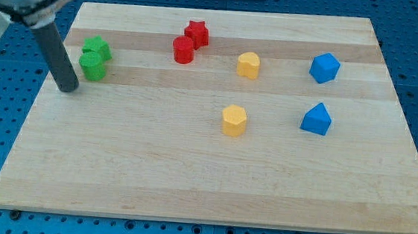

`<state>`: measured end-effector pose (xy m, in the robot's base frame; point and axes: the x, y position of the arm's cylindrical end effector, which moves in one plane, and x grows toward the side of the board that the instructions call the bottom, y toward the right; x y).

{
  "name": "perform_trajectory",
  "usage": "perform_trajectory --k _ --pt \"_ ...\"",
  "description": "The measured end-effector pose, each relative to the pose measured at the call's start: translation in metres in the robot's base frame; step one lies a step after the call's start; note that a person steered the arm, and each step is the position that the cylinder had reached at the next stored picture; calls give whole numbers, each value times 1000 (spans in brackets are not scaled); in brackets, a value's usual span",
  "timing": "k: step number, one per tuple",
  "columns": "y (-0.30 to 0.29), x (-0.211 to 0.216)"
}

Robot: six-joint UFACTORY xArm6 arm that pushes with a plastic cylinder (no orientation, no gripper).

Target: Slide the hexagon to the heart

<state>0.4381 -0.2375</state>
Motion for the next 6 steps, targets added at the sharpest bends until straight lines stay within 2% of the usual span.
perform_trajectory --k 1,2,4,5,6 --pt "77 40" --pt "154 45" --pt "204 58" --pt "230 101" --pt "253 74"
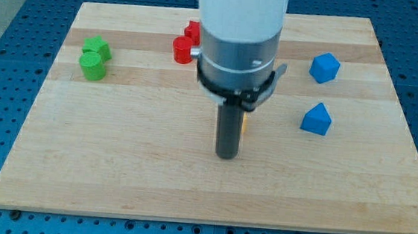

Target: Slide the hexagon to the heart

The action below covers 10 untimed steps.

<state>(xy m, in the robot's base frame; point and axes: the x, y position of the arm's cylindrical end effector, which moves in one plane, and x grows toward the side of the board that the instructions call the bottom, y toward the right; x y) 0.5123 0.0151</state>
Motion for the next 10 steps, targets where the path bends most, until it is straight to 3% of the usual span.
perform_trajectory --k 1,2,7,9,10 --pt "-1 -64" --pt "4 -89" --pt "36 -99" --pt "176 -107" --pt "230 -143"
